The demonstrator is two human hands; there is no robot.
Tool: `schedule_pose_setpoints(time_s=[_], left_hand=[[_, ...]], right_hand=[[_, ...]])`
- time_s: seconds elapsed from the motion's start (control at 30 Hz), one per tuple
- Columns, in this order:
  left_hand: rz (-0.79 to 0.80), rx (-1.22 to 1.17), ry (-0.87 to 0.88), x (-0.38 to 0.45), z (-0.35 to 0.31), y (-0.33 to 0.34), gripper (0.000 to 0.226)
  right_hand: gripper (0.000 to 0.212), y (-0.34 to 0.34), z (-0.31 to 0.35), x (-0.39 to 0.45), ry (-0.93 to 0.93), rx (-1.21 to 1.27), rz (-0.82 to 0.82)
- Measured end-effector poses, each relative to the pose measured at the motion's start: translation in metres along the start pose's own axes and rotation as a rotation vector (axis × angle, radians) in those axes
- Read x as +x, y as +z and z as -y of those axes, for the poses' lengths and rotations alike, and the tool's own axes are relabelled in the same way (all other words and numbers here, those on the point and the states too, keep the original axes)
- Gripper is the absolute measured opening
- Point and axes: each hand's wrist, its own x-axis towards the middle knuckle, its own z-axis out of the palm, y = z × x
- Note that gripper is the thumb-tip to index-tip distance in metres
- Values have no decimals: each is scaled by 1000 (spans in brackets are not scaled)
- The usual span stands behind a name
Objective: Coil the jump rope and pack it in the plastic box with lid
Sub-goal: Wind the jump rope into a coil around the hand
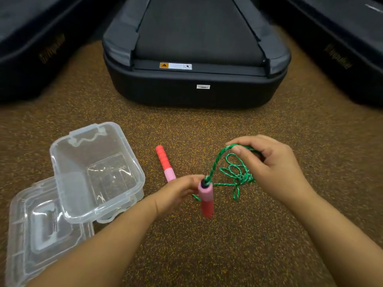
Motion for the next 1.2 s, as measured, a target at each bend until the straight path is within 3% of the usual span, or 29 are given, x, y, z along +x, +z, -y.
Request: schedule_pose_setpoints(time_s=[0.07, 0.13, 0.2, 0.43, 0.67, 1.03, 1.2], left_hand=[[19, -219, -23, 8, -8, 1, 73], [95, -327, -18, 17, -18, 2, 100], [153, -409, 34, 24, -30, 7, 112], [292, -559, 59, 33, -58, 21, 117], [454, -396, -97, 30, -65, 19, 128], [642, -308, -113, 28, -70, 22, 113], [506, -335, -3, 26, -78, 25, 65]], right_hand=[[15, -1, 11, 6, -71, -19, 69], [17, -3, 18, 10, -127, -37, 132], [17, -6, 22, 12, -175, -53, 185], [17, -6, 13, 15, -214, -142, 208], [13, 6, -3, 27, -110, -85, 62], [11, 29, -35, 33, 223, 300, -16], [21, 49, -54, 17, 307, 401, 84]])
